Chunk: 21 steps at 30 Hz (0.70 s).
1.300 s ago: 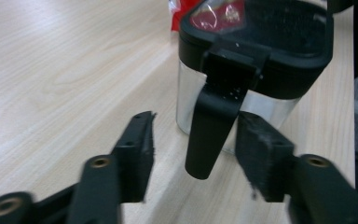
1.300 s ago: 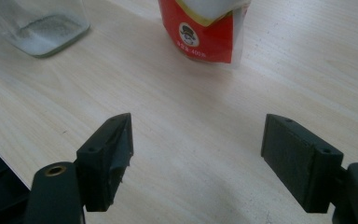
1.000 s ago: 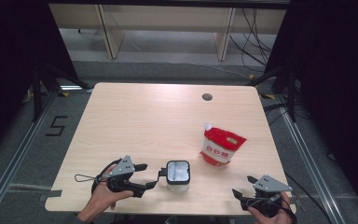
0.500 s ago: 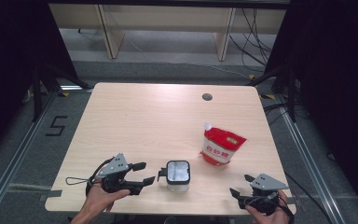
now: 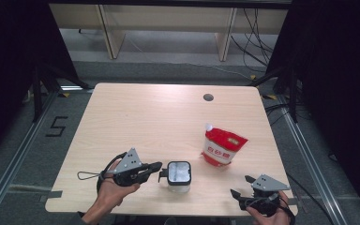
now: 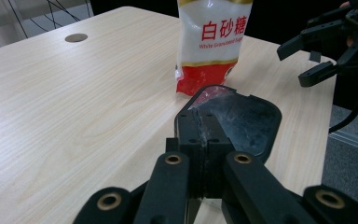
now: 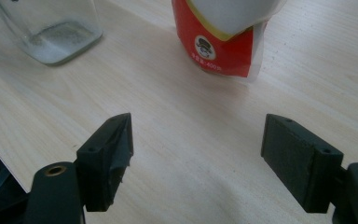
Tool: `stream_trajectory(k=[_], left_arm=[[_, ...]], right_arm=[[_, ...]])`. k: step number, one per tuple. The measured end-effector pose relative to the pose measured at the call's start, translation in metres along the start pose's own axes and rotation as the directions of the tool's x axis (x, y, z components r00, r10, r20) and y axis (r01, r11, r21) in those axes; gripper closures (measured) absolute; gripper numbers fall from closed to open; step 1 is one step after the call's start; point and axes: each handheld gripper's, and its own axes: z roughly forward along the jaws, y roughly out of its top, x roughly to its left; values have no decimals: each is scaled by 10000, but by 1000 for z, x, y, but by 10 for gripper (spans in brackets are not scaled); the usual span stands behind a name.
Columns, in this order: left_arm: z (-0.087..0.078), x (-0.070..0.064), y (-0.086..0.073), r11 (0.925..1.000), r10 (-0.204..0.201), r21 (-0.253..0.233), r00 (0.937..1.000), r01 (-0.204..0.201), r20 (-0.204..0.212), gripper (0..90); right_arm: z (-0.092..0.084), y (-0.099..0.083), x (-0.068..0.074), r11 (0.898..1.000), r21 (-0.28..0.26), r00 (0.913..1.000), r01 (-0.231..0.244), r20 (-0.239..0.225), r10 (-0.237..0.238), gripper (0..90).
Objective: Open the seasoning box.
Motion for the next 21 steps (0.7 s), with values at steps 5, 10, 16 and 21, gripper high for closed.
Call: stream_trajectory(k=[5, 10, 16, 21], left_arm=[[7, -2, -2, 9999, 2, 171, 9999, -5, 160, 889], [8, -2, -4, 9987, 242, 443, 9996, -248, 131, 889], [11, -3, -6, 9990, 107, 424, 9998, -114, 176, 889], [10, -3, -7, 9993, 41, 373, 9999, -45, 116, 889]], right_arm=[[0, 0, 0, 10000, 33, 10000, 27, -18, -27, 261], [0, 0, 3, 9996, 102, 9996, -269, -41, 270, 261], [0, 0, 3, 9998, 88, 9998, -192, -72, 193, 262], [0, 1, 2, 9999, 42, 9999, 109, -110, -109, 278]])
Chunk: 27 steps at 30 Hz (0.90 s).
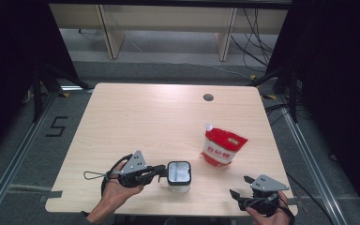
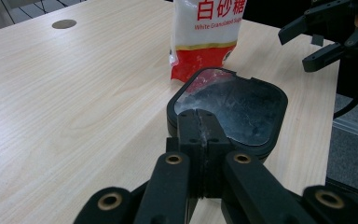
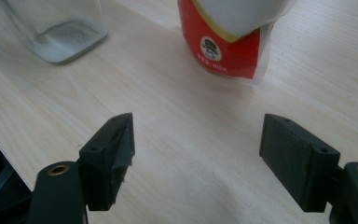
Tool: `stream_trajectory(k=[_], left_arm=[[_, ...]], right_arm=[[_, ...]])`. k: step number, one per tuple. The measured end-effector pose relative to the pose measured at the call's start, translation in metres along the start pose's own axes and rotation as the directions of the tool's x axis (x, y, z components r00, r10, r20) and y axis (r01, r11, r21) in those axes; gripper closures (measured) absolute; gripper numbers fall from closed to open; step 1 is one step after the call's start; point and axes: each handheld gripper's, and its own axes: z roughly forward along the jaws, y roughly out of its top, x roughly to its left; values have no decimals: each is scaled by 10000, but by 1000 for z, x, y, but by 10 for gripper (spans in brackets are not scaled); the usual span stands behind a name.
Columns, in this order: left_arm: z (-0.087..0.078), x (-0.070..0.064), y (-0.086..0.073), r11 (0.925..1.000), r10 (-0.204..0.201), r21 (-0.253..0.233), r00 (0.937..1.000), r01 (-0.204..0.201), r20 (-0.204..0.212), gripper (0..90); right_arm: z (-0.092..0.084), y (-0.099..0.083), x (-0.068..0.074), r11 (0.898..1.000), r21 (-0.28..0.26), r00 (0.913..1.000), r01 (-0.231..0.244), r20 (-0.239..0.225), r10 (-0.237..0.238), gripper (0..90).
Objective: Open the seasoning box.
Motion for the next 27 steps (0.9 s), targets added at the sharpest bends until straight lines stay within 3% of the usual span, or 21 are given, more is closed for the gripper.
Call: stream_trajectory(k=[6, 8, 10, 11, 13, 15, 17, 18, 19, 21, 22, 24, 25, 27], left_arm=[[0, 0, -2, 9999, -129, -90, 9999, 128, -19, 889], [0, 1, -2, 9997, -194, -148, 9998, 194, -2, 889], [0, 1, -2, 9997, -194, -154, 9998, 194, -1, 889], [0, 1, -3, 9997, -205, -165, 9998, 205, -5, 889], [0, 0, -3, 9993, -332, -196, 9994, 332, -18, 889], [1, 0, -4, 9985, -417, -348, 9991, 417, 22, 889], [0, 1, -4, 9984, -436, -363, 9990, 438, 80, 889], [0, 1, -4, 9982, -461, -371, 9989, 463, 65, 889], [0, 0, -5, 9969, -685, -388, 9976, 685, 16, 889], [1, 0, -5, 9974, -580, -414, 9983, 582, 59, 889], [0, 0, -5, 9968, -691, -395, 9976, 691, 16, 889], [1, 0, -5, 9964, -730, -437, 9973, 730, 15, 889], [1, 0, -5, 9964, -711, -466, 9975, 712, 33, 889], [1, 2, -5, 9976, -479, -500, 9988, 483, 98, 889]], right_arm=[[-1, 2, 5, 9995, -304, 9989, -46, -457, 32, 351], [-1, 4, 8, 9990, -439, 9981, 99, -609, -125, 395], [1, 5, 8, 9960, -629, 9932, 637, -935, -694, 424], [0, 6, 10, 9949, -590, 9927, 816, -837, -864, 444], [1, 8, 14, 9937, -653, 9901, 906, -1015, -969, 480], [2, 11, 15, 9932, -807, 9884, 835, -1203, -929, 518], [1, 13, 20, 9946, -981, 9894, 349, -1369, -482, 539], [2, 14, 19, 9917, -1179, 9872, 520, -1441, -689, 553], [2, 16, 23, 9908, -1304, 9847, 376, -1637, -589, 571], [2, 19, 29, 9899, -1402, 9835, 188, -1754, -435, 597], [3, 21, 29, 9861, -1622, 9822, 363, -1760, -651, 616], [4, 24, 33, 9864, -1604, 9810, 346, -1833, -642, 649], [6, 27, 34, 9813, -1829, 9793, 593, -1797, -927, 665], [9, 31, 37, 9776, -2028, 9746, 563, -2015, -979, 691]])
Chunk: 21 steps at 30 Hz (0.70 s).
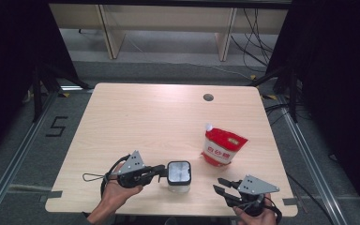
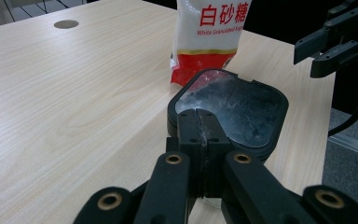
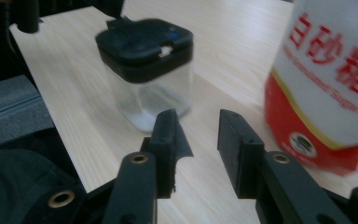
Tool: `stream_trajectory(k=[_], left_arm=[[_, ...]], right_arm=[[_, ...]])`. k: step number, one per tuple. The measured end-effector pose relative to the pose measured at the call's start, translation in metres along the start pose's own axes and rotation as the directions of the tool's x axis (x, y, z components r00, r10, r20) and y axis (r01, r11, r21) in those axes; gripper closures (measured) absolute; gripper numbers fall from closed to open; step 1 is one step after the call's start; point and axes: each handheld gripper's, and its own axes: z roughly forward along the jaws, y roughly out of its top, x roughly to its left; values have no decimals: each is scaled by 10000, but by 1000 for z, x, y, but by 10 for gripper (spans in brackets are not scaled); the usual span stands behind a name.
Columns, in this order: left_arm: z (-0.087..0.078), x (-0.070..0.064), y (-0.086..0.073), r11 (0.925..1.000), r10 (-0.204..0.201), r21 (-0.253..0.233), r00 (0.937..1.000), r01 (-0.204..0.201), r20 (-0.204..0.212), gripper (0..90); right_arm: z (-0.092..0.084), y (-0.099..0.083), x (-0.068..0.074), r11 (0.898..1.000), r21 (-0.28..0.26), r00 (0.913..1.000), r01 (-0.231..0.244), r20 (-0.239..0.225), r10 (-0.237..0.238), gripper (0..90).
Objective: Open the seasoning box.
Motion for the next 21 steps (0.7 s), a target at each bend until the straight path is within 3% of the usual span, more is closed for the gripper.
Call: stream_trajectory(k=[1, 2, 3, 4, 9, 10, 11, 16, 20, 21], left_arm=[[0, -1, -1, 9999, -164, 2, 9998, 164, -62, 889], [-1, -1, -1, 9999, -127, 29, 9998, 127, -141, 889], [-1, -1, -1, 9999, -101, 5, 9999, 101, -132, 889], [-1, -1, -1, 9999, -127, -3, 9998, 127, -136, 889], [-1, -1, -3, 9996, -258, -70, 9996, 257, -145, 889], [-1, -1, -3, 9995, -303, -69, 9994, 302, -152, 889], [-1, -1, -3, 9996, -270, -77, 9995, 269, -144, 889], [-1, 0, -3, 9998, -189, -79, 9998, 188, -113, 890], [-1, 1, -4, 9997, -226, -138, 9997, 225, -40, 890], [-1, 1, -4, 9996, -251, -140, 9997, 251, -36, 890]], right_arm=[[1, 2, 1, 10000, -15, 10000, 17, 54, -17, 703], [3, 3, 2, 9999, -133, 9999, 80, -124, -82, 718], [3, 4, 3, 10000, -93, 10000, 24, -11, -24, 730], [6, 6, 3, 9994, -265, 9994, 232, -239, -239, 743], [13, 10, 5, 9991, -179, 9990, 382, -207, -386, 781], [15, 10, 7, 9998, -137, 9996, 142, -231, -145, 786], [17, 12, 5, 9990, -172, 9986, 407, -330, -413, 791], [29, 17, 8, 9984, -251, 9971, 501, -569, -515, 822], [38, 22, 9, 9971, 28, 9962, 754, -439, -752, 843], [40, 23, 11, 9983, 34, 9972, 576, -475, -573, 846]])
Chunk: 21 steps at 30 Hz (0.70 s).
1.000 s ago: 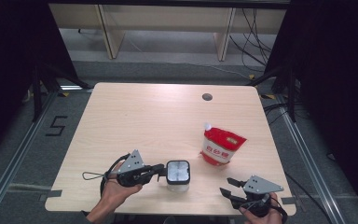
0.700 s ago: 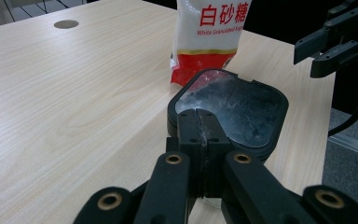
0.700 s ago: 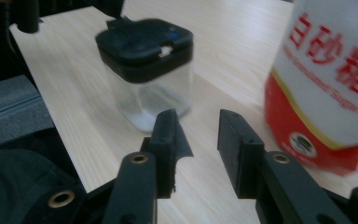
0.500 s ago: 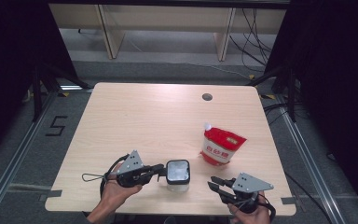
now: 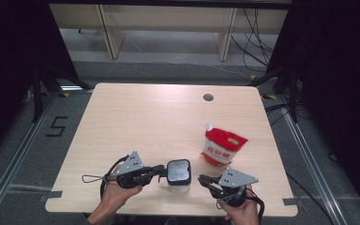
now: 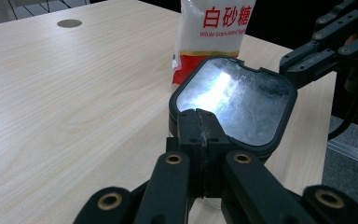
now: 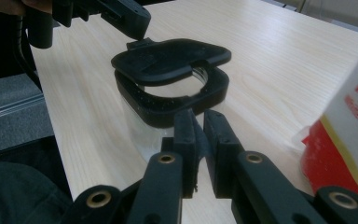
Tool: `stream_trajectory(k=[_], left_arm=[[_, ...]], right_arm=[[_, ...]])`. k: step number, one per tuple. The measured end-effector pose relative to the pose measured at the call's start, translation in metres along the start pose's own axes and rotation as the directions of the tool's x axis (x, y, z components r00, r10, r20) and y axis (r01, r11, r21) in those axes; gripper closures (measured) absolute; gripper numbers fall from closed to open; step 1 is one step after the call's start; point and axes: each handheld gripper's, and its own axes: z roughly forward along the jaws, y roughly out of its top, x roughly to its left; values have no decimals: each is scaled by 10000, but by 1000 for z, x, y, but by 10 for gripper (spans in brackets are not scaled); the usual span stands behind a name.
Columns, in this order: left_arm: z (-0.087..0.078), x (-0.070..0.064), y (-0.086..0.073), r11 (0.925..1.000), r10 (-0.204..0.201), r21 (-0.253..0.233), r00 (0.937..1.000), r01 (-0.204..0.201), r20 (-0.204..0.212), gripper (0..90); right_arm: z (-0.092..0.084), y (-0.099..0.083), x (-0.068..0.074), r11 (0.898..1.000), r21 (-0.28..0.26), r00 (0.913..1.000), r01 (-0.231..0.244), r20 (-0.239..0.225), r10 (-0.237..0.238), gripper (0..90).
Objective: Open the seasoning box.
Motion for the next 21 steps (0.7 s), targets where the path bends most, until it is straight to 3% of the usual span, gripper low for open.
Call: stream_trajectory(k=[9, 10, 11, 13, 15, 16, 21], left_arm=[[0, -1, -1, 9999, -145, -26, 9999, 145, -46, 890], [0, -1, -1, 9999, -123, -24, 9999, 123, -51, 890], [0, -1, -1, 9999, -158, -33, 9999, 158, -37, 890], [-1, -3, -1, 10000, -62, -12, 9998, 62, -185, 890], [-1, -2, -1, 9996, 284, -8, 9995, -285, -161, 890], [-1, -1, -1, 9997, 240, -24, 9995, -240, -188, 886], [-11, 4, 1, 9983, 70, -580, 10000, -72, -29, 835]], right_arm=[[18, 10, 1, 9994, 55, 9992, 350, -199, -349, 879], [19, 11, 2, 9996, 142, 9996, 225, -164, -222, 879], [21, 12, 2, 9991, 80, 9988, 426, -238, -424, 879], [22, 14, 3, 9988, 20, 9985, 479, -264, -479, 884], [22, 14, 3, 9996, -38, 9993, 277, -258, -278, 883], [23, 15, 2, 9992, -91, 9988, 377, -318, -380, 884], [22, 18, 4, 9991, -105, 9986, 410, -319, -413, 884]])
